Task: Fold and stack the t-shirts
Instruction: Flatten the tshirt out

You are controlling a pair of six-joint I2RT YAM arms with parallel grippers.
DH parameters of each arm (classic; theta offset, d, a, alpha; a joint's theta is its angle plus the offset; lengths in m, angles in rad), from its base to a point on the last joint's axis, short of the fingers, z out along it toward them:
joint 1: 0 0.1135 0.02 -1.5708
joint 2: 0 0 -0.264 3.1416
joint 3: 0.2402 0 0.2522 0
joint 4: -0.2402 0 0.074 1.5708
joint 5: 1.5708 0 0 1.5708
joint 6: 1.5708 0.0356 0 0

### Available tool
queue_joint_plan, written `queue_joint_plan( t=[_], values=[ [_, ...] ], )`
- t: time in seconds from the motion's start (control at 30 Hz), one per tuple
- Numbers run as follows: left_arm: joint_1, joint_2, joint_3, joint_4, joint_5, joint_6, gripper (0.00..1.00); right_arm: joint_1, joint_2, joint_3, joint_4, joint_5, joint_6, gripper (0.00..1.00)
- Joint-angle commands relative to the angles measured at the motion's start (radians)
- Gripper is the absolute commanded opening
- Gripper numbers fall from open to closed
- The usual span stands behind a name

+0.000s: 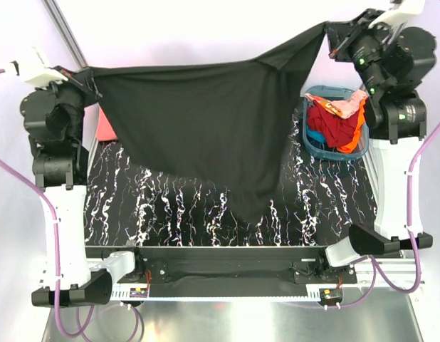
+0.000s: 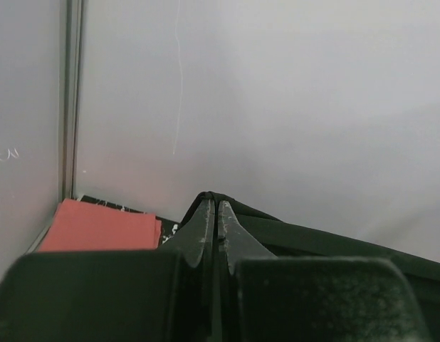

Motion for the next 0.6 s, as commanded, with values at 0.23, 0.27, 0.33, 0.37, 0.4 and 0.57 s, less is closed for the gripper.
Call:
queue_joint_plan(
  t=[0.23,0.27,0.33,0.37,0.4,0.57],
  values=[
    [0.007,-0.162,0.071,0.012,-0.053,0.039,0.00,-0.006,-0.196,0.057,0.007,0.017,-0.004,0.00],
    [0.008,-0.180,0.066,0.003,-0.065,0.039,0.00,-0.006,-0.216,0.043,0.005,0.016,0.001,0.00],
    [0.007,-0.238,0.051,-0.017,-0.076,0.047,0.00,-0.007,-0.279,0.011,-0.005,0.014,0.015,0.00],
    [0.007,-0.260,0.049,-0.024,-0.090,0.048,0.00,-0.004,-0.297,0.006,-0.010,0.016,0.016,0.00],
    [0.007,-0.277,0.048,-0.030,-0.095,0.053,0.00,-0.004,-0.331,0.003,-0.021,0.017,0.018,0.00],
    [0.002,-0.361,0.061,-0.055,-0.116,0.059,0.00,-0.006,-0.398,0.015,-0.077,0.017,0.038,0.00]
  ],
)
